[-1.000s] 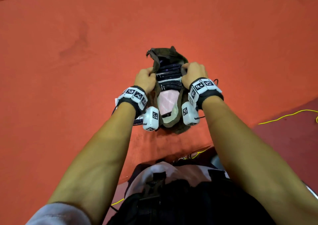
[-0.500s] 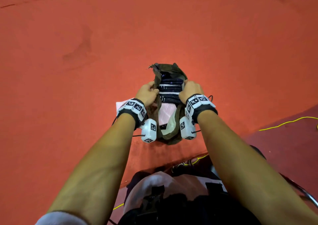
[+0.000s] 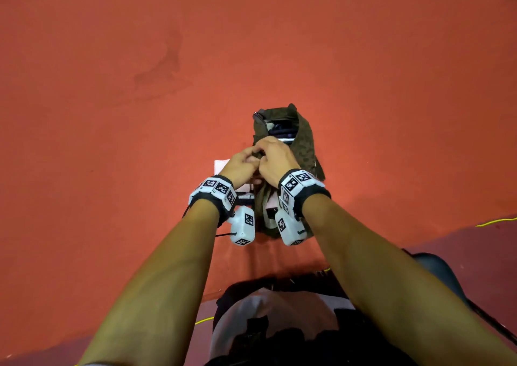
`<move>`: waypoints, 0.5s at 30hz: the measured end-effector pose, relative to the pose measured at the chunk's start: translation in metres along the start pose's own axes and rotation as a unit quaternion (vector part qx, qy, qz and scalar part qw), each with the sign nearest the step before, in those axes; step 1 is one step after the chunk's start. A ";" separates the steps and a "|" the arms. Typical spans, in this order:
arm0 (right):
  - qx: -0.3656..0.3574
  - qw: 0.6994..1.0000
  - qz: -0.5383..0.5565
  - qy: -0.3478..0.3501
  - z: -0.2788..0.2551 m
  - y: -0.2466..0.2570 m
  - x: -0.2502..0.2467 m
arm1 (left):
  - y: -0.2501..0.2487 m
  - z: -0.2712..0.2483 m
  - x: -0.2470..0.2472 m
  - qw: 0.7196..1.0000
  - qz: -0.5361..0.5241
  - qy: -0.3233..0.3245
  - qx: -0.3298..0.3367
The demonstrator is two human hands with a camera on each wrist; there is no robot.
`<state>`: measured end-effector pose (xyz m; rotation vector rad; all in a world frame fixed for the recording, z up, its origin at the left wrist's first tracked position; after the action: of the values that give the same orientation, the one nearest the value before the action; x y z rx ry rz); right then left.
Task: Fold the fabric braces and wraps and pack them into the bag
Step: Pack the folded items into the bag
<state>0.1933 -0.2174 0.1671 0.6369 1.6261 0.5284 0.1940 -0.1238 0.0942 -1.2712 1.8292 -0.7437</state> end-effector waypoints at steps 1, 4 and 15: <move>-0.006 1.000 0.000 -0.003 0.002 0.003 0.005 | 0.005 0.000 -0.005 1.000 -0.005 -0.003 -0.003; 0.002 0.999 0.027 0.021 0.010 0.014 0.029 | 0.020 0.001 -0.022 1.000 -0.008 -0.021 -0.009; 0.145 0.971 -0.094 0.168 0.029 -0.016 0.119 | 0.124 0.030 -0.088 0.979 -0.021 -0.091 -0.184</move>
<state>0.2087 -0.1502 0.0648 0.6205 2.0842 0.2690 0.1759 -0.0009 0.0014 -1.5609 1.8464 -0.3025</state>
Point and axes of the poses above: each hand's wrist, its own z-axis towards the middle knuckle, its own x-axis out of the palm, y = z × x, the point moved 9 cm from there along z, towards the middle knuckle, and after that the axes turned 11 degrees about -y, right-handed, at the moved point
